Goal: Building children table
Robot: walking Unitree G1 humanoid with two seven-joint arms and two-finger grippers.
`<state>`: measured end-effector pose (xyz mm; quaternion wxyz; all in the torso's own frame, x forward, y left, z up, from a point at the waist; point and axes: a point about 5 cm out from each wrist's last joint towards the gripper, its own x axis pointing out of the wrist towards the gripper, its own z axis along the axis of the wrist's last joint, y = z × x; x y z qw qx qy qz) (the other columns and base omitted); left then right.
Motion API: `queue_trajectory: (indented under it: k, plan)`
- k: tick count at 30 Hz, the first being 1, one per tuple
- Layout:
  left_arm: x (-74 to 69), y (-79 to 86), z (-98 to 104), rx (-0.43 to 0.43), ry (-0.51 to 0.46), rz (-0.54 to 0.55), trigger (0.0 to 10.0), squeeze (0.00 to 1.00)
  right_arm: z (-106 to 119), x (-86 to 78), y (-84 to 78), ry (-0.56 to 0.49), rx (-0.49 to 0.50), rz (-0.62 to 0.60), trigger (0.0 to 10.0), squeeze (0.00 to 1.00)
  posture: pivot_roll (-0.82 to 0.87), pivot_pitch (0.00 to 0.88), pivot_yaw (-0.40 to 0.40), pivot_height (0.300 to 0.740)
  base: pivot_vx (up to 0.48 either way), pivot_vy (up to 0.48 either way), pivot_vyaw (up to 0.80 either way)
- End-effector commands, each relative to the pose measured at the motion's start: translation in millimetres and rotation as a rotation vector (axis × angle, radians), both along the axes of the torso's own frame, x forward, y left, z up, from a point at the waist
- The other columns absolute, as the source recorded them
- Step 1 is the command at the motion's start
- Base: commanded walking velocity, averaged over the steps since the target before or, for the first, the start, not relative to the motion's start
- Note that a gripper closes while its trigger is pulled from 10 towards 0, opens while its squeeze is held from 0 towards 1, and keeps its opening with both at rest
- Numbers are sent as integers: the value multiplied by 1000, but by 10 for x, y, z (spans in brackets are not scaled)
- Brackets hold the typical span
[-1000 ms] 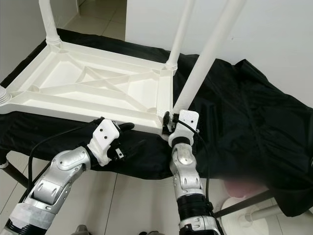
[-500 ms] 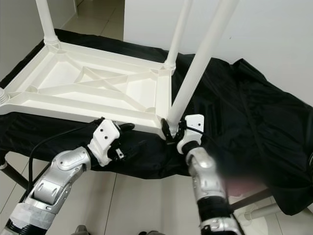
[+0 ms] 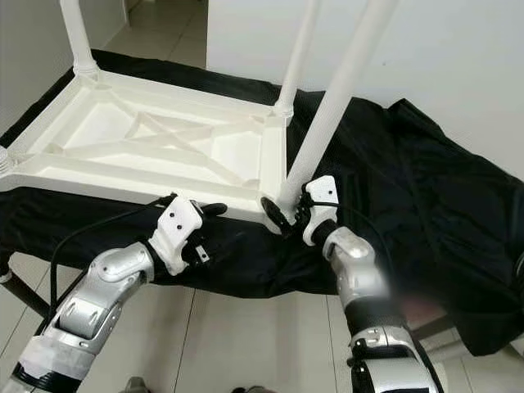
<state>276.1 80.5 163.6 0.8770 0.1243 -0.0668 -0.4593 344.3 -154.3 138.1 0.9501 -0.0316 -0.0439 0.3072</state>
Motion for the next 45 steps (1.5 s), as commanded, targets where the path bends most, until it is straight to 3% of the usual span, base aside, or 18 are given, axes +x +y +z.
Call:
queue_trajectory:
  k: [1, 7, 8, 9, 10, 11, 23, 24, 34, 45]
  plan:
    - [-19, -43, -27, 6, 4, -21, 10000, 0, -28, 8, -4, 10, -21, 20, 10000, 0, 100, 53, -157, 740, 0, 0, 0]
    - [-31, -63, -38, 7, 9, -30, 10000, 0, -52, 33, 47, 16, -54, 63, 10000, 0, 102, 52, -155, 740, 0, 0, 0]
    - [-35, -69, -39, 7, 10, -34, 10000, 0, -62, 44, 48, 18, -54, 72, 4745, 0, 105, 54, -155, 740, 0, 0, 0]
    - [-38, -73, -40, 8, 10, -36, 10000, 0, -72, 52, 43, 21, -53, 76, 1608, 0, 105, 54, -155, 740, 0, 0, 0]
    - [-40, -75, -41, 8, 11, -38, 10000, 0, -79, 57, 40, 24, -53, 78, 1608, 0, 105, 54, -155, 740, 0, 0, 0]
    - [-46, -75, -44, 9, 12, -38, 10000, 0, -95, 59, 25, 30, -52, 76, 0, 0, 106, 59, -155, 740, 0, 0, 0]
    - [-65, -74, -54, 7, 18, -39, 10000, 0, -173, 40, -36, 70, 14, 22, 0, 0, 99, 69, -152, 740, 0, 0, 0]
    - [-66, -75, -55, 7, 19, -40, 10000, 0, -167, 41, -28, 71, 30, 9, 10000, 0, 97, 70, -152, 740, 0, 0, 0]
    - [-63, -80, -54, 6, 20, -40, 10000, 0, -179, 51, 104, 70, 49, -121, 10000, 0, 95, 75, -152, 740, 0, 0, 0]
    - [-72, -84, -59, 5, 24, -41, 10000, 0, -254, 3, 150, 121, 120, -540, 10000, 0, 94, 82, -155, 740, 0, 0, 0]
